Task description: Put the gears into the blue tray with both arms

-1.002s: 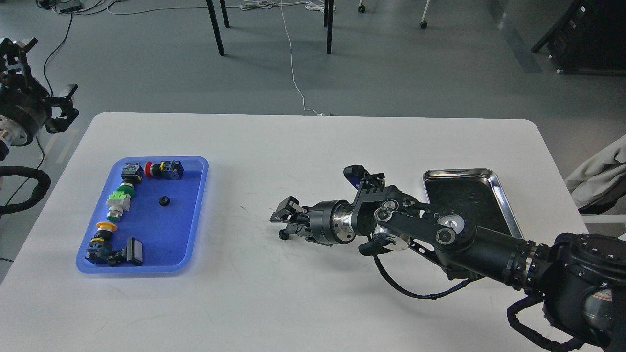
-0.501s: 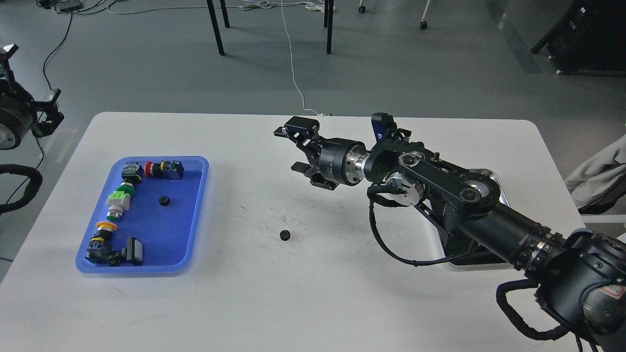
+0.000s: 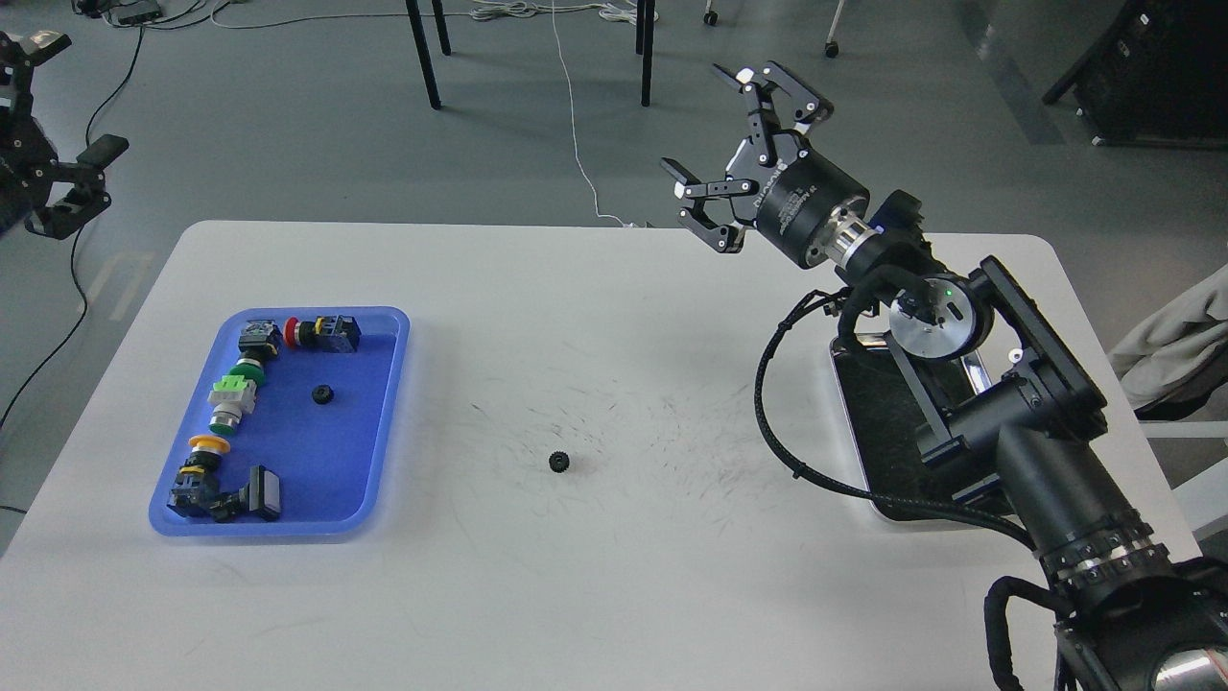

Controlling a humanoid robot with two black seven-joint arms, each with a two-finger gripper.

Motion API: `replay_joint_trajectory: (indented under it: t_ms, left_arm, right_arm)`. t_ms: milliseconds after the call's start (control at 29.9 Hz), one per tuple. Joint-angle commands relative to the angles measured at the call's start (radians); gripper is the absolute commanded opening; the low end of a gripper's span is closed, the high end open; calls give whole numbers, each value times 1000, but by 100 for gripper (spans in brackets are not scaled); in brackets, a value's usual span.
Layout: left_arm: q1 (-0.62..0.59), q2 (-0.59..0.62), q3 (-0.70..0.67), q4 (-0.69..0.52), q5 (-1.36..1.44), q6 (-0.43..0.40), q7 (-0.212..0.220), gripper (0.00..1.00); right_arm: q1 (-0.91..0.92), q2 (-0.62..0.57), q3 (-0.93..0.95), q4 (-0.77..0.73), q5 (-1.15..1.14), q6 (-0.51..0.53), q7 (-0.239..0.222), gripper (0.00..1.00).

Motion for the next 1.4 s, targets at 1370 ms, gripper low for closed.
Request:
replay_joint_trajectory:
  t_ms: [1370]
  left_arm:
    - [36,-504,448,-444,1874,47,251,98]
  right_arm:
    - [-269,-231,132,-263,380,191,32,95]
